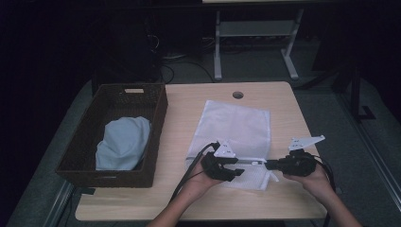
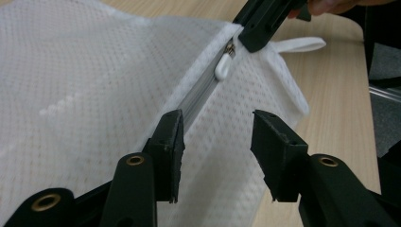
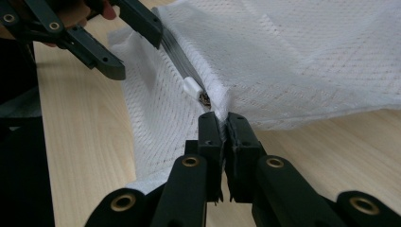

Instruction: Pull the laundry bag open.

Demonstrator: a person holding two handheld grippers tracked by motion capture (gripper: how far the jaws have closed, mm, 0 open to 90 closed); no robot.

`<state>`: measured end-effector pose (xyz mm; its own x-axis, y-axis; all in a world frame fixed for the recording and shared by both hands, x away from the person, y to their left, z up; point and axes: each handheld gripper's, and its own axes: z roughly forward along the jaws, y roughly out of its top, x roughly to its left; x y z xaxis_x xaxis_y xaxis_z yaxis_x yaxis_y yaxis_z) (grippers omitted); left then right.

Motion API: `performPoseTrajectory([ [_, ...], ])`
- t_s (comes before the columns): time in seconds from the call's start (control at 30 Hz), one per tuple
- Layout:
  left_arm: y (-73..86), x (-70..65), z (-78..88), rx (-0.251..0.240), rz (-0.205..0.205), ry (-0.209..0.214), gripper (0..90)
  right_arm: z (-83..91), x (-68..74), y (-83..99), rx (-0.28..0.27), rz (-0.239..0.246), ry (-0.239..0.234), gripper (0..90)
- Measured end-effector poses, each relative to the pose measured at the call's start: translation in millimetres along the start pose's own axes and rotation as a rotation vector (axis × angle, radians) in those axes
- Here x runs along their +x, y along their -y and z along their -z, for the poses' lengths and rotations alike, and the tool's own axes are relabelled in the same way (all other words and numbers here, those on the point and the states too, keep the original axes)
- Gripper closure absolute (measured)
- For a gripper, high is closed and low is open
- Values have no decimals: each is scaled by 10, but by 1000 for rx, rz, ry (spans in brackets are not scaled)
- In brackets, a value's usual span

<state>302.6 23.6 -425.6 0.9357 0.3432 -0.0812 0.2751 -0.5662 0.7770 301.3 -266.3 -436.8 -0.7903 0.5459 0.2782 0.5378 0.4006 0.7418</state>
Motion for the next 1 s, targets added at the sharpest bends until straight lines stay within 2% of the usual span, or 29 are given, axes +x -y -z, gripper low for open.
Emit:
performPoseTrajectory([
  [0.4,-118,-42,-155,-9,-22,33,552,-8,77,-31,-9,27,-20,855],
  [0.73,-113,-76,-227,2,-52,28,577,-33,114,-46,-4,24,-42,854],
  [1.0,-111,-65,-264,15,-77,17,646,-37,130,-53,-6,21,-61,854],
])
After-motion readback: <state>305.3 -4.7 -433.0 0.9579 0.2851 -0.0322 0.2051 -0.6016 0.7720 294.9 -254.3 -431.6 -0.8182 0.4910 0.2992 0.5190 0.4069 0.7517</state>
